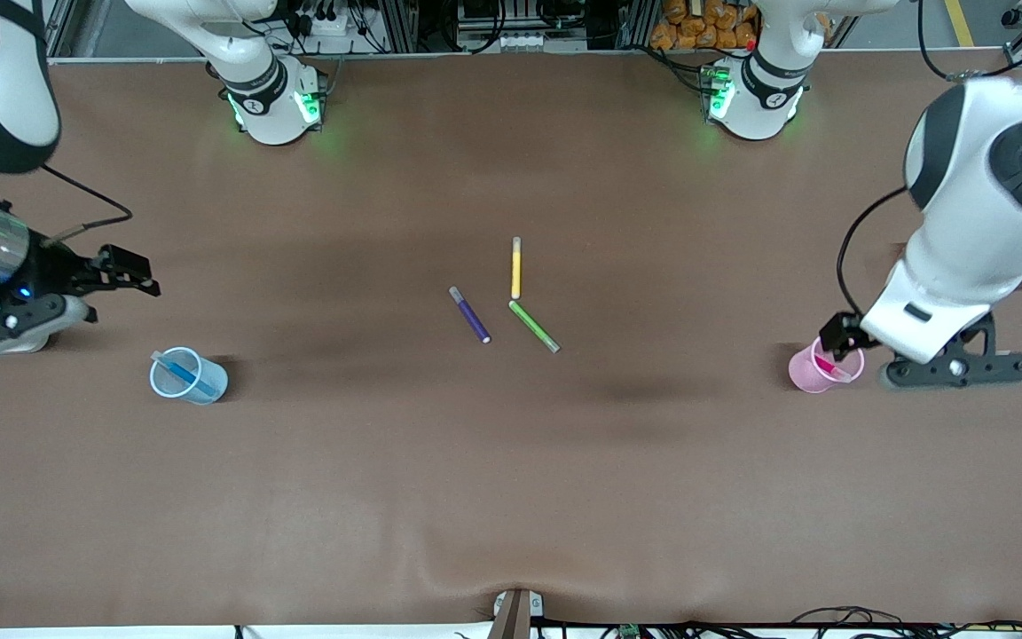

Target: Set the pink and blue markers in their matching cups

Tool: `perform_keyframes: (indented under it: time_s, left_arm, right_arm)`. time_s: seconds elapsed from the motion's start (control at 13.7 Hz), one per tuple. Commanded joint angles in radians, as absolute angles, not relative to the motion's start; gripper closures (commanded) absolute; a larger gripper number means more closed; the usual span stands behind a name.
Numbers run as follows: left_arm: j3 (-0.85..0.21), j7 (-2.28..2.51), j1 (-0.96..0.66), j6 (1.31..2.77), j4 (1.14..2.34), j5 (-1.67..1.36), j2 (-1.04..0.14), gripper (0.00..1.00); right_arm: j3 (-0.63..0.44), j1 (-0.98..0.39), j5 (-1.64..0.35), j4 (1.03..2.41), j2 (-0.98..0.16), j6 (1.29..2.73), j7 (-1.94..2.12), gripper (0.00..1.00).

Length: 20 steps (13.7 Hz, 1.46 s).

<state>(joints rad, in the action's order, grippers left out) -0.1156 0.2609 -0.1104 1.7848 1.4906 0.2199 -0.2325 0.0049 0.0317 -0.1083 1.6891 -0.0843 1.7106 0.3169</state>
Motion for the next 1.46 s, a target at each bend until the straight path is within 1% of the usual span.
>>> perform_keyframes:
  time_s: [0.0, 0.29, 0.44, 0.59, 0.66, 0.8, 0.88, 1.02, 1.39]
  left_arm:
    - [-0.115, 0.219, -0.086, 1.695, 1.503, 0.125, -0.155, 0.0]
    - [-0.114, 0.115, -0.022, 1.547, 1.506, 0.02, -0.088, 0.0]
    - [-0.091, 0.103, -0.021, 1.465, 1.511, 0.017, -0.051, 0.0]
    - [-0.089, 0.104, -0.021, 1.402, 1.543, 0.009, 0.013, 0.0]
    - [-0.086, 0.103, -0.021, 1.402, 1.577, 0.006, 0.052, 0.0]
    - [-0.075, 0.095, -0.021, 1.402, 1.601, 0.002, 0.099, 0.0]
    - [-0.075, 0.086, -0.021, 1.404, 1.601, 0.003, 0.101, 0.0]
    - [-0.072, 0.014, -0.021, 1.475, 1.606, 0.021, 0.091, 0.0]
    - [-0.072, 0.012, -0.021, 1.503, 1.606, 0.034, 0.086, 0.0]
  right_arm:
    - [0.043, 0.044, -0.061, 1.7, -0.015, 1.666, 0.149, 0.0]
    - [0.035, 0.044, -0.029, 1.697, 0.04, 1.603, 0.009, 0.0]
    - [0.003, 0.041, -0.029, 1.692, 0.061, 1.571, 0.009, 0.0]
    - [-0.029, 0.037, -0.031, 1.632, 0.061, 1.508, 0.008, 0.0]
    - [-0.041, 0.034, -0.031, 1.612, 0.061, 1.493, 0.008, 0.0]
    - [-0.041, 0.037, -0.034, 1.606, 0.06, 1.494, 0.008, 0.0]
    - [-0.041, 0.038, -0.034, 1.595, 0.058, 1.491, 0.008, 0.0]
    - [-0.038, 0.037, -0.034, 1.579, 0.054, 1.485, 0.014, 0.0]
    - [-0.037, 0.035, -0.034, 1.578, 0.051, 1.485, 0.009, 0.0]
